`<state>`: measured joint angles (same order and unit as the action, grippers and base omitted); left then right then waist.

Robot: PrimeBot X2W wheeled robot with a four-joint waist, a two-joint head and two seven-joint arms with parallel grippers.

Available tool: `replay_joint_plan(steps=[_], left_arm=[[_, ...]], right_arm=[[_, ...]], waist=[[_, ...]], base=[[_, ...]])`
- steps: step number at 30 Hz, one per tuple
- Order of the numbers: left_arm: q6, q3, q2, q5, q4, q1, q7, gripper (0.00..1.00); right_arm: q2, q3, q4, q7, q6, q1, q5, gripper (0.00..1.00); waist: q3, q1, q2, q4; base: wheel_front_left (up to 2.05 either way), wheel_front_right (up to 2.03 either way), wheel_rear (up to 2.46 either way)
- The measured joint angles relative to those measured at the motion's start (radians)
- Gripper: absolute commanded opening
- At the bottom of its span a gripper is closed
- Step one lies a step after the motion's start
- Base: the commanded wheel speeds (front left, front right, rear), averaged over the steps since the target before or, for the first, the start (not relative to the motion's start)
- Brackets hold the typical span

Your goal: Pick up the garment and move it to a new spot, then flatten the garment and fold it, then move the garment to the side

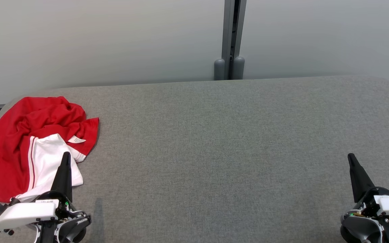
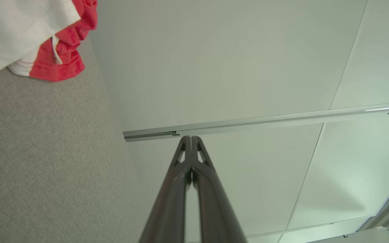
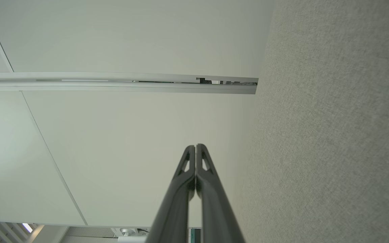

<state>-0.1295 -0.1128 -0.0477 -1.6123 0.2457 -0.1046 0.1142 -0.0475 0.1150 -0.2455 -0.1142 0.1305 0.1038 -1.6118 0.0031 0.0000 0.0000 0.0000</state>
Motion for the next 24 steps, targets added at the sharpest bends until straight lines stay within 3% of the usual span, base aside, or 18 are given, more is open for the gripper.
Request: replay_joint_plan(steps=[11, 12, 24], left_arm=[[0.000, 0.000, 0.000, 0.000, 0.000, 0.000, 0.000, 0.00], [0.000, 0.001, 0.002, 0.000, 0.006, 0.002, 0.000, 1.00], [0.000, 0.025, 0.017, 0.004, 0.024, 0.048, -0.044, 1.00]], right_arm=[[0.000, 0.000, 0.000, 0.000, 0.000, 0.000, 0.000, 0.00], [0.002, 0.000, -0.004, 0.000, 0.000, -0.003, 0.000, 1.00], [0.018, -0.036, -0.023, 0.040, -0.002, -0.033, 0.008, 1.00]], waist=[[0.000, 0.0000, 0.0000, 0.000], [0.000, 0.0000, 0.0000, 0.000], [0.001, 0.0000, 0.0000, 0.001]], base=[[0.00, 0.00, 0.00], [0.00, 0.00, 0.00], [0.00, 0.00, 0.00]])
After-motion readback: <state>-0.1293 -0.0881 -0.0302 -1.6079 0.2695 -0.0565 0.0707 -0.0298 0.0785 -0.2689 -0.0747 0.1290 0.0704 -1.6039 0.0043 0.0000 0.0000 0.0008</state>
